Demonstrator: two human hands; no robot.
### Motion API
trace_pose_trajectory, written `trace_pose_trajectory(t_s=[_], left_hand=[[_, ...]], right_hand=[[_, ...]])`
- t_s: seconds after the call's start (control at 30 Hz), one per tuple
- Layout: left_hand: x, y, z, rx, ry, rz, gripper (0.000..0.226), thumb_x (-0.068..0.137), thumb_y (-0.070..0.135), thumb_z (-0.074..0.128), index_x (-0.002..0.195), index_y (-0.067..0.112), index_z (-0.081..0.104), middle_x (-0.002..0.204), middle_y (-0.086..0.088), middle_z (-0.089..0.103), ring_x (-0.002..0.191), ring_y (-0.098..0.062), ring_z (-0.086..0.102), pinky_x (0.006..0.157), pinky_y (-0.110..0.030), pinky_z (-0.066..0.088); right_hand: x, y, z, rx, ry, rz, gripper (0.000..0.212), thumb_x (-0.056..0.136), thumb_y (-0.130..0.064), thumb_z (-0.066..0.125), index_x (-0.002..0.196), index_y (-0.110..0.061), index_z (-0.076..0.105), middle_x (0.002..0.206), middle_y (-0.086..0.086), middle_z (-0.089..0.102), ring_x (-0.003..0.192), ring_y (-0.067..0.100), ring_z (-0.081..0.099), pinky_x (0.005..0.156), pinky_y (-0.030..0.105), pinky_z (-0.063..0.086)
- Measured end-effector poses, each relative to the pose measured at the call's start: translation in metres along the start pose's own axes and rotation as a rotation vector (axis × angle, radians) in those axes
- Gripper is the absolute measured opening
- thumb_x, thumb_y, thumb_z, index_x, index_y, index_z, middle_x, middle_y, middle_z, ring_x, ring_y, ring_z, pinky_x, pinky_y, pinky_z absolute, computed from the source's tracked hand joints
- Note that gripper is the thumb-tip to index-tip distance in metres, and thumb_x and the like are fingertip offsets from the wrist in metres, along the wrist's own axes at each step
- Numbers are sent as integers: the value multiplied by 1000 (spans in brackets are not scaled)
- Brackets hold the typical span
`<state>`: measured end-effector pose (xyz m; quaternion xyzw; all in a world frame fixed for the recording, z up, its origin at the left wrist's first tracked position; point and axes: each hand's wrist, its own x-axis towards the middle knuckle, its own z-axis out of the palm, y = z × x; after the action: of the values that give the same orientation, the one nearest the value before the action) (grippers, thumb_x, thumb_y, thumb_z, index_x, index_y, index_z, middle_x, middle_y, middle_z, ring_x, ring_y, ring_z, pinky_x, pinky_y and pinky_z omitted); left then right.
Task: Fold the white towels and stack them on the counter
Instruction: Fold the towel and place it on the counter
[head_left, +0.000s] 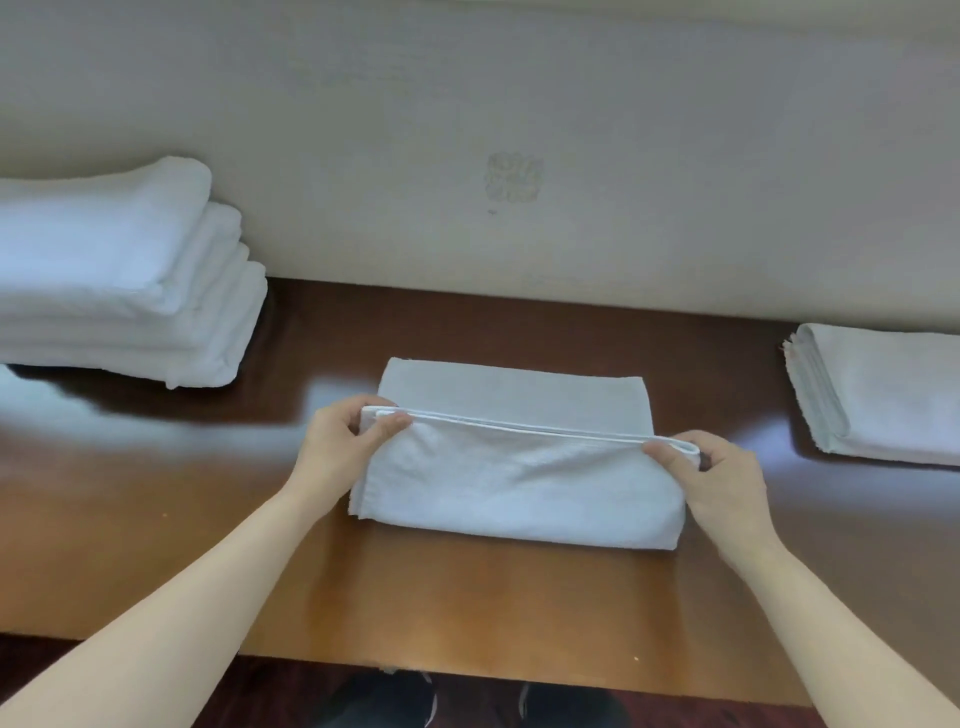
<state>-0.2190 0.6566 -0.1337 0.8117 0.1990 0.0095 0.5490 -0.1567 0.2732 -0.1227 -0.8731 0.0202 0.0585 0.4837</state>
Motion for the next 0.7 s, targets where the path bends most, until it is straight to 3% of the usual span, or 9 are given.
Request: trace_pose_trajectory(t_s=[0.07, 0.13, 0.23, 0.37, 0.43, 0.5, 0.57, 0.63, 0.7], left_hand=[[20, 9, 4, -65, 46, -10, 5, 83, 40, 77, 86, 41, 73, 82, 14, 73, 75, -3, 66, 65, -17, 50], [38, 15, 8, -74, 88, -29, 4, 84, 39, 77, 86, 38, 74, 88, 7, 74, 86, -16, 69, 75, -36, 56], [64, 20, 15, -2, 155, -66, 14, 83, 45, 74, 83, 32, 73, 83, 2, 73, 83, -24, 69, 76, -48, 57], [91, 13, 23, 202, 192, -116, 42, 81, 56, 70, 77, 14, 66, 73, -12, 66, 60, -23, 55, 54, -37, 42], [96, 7, 27, 258, 187, -145, 53, 81, 57, 69, 80, 5, 62, 75, -19, 63, 58, -21, 48, 54, -37, 36], [97, 4, 32, 305, 195, -164, 52, 81, 58, 68, 79, 7, 60, 73, -16, 62, 59, -24, 50, 54, -38, 38], [96, 5, 36, 362, 222, -180, 39, 80, 62, 66, 81, 23, 62, 71, 2, 64, 68, -19, 60, 61, -36, 46], [92, 10, 41, 419, 266, -143, 34, 80, 64, 67, 97, 35, 61, 88, 16, 63, 83, -10, 60, 71, -34, 49], [82, 9, 47, 550, 361, 49, 44, 84, 62, 65, 114, 30, 61, 107, 12, 60, 98, -13, 55, 82, -32, 45]], right_hand=[[20, -5, 5, 97, 24, 46, 11, 83, -38, 75, 81, -28, 70, 75, -1, 72, 72, 18, 67, 65, 34, 49], [40, -8, 10, 133, 64, 69, 23, 79, -47, 73, 81, -25, 68, 75, 6, 71, 69, 19, 64, 67, 39, 49], [69, -8, 19, 86, 116, 78, 34, 75, -58, 70, 82, -25, 68, 72, -1, 71, 66, 15, 64, 66, 38, 50], [94, -3, 30, -66, 158, 112, 32, 77, -61, 67, 77, -29, 66, 66, -6, 68, 67, 17, 64, 63, 37, 50], [99, 1, 35, -154, 170, 120, 37, 80, -60, 66, 73, -23, 63, 62, -2, 65, 66, 18, 62, 59, 35, 46], [103, 6, 40, -256, 171, 127, 41, 84, -57, 65, 72, -18, 59, 59, 3, 60, 65, 24, 59, 56, 32, 42], [103, 7, 43, -324, 156, 141, 39, 87, -53, 64, 76, -17, 57, 60, 5, 58, 65, 27, 57, 55, 32, 39], [100, 3, 45, -388, 178, 94, 30, 93, -47, 60, 88, -18, 56, 70, 1, 61, 72, 29, 59, 58, 35, 40], [92, -1, 48, -547, 307, -114, 26, 98, -37, 55, 103, -12, 59, 91, 6, 64, 85, 34, 59, 70, 41, 42]])
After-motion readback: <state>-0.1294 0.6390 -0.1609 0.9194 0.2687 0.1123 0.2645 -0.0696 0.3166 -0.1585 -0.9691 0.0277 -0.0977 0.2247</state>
